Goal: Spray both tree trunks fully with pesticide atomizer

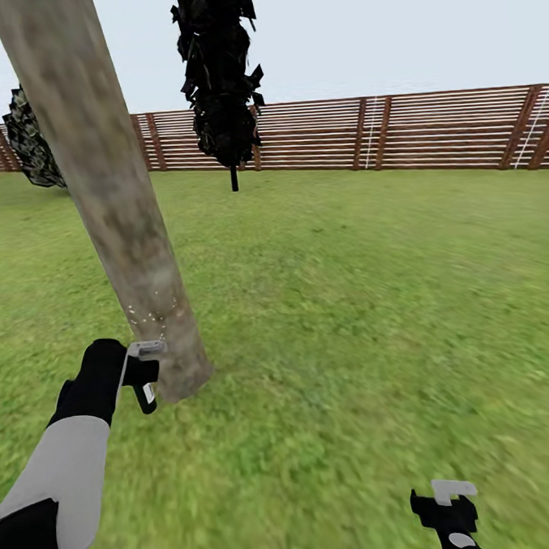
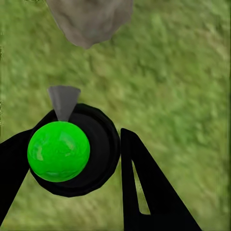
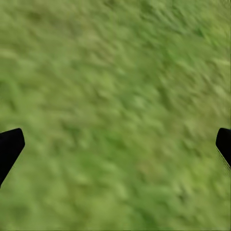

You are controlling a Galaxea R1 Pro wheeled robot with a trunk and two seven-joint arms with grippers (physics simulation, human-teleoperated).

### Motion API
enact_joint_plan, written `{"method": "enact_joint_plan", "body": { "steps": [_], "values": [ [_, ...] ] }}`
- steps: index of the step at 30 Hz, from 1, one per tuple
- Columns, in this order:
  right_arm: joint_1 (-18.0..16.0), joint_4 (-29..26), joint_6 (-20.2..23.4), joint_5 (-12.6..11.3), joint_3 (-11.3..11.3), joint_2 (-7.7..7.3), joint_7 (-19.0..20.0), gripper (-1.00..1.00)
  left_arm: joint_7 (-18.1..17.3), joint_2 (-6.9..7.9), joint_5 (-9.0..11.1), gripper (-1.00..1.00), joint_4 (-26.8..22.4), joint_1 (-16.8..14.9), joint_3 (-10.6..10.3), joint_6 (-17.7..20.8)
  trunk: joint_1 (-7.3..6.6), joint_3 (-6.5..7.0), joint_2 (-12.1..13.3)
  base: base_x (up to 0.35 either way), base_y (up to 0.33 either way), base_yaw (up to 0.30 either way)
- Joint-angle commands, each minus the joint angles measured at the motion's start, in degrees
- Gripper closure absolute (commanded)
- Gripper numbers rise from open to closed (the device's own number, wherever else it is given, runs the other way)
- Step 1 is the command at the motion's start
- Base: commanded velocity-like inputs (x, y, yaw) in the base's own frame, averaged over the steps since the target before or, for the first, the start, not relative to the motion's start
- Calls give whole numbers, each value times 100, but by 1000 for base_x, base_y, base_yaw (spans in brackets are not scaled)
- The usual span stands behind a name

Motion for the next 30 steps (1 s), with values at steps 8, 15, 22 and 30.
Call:
{"method": "enact_joint_plan", "body": {
  "steps": [8, 15, 22, 30],
  "values": [
    [-2, 4, -18, 21, -24, 0, -6, -100, -40, 144, -108, 100, 32, 149, 39, -42, 1, -5, -2, 170, -245, 206],
    [-2, 4, -18, 23, -24, 0, -6, -100, -42, 23, -59, 100, 197, 295, 12, -60, 1, -5, -2, 174, -242, 8],
    [-2, 4, -18, 23, -24, 2, -6, -100, -36, 174, -99, 100, 230, 300, 54, -73, 1, -5, -2, 202, -221, 20],
    [-2, 4, -18, 23, -24, 9, -6, -100, -27, 501, -59, 100, 245, 597, 65, -170, 1, -5, -2, 82, -76, 261]
  ]
}}
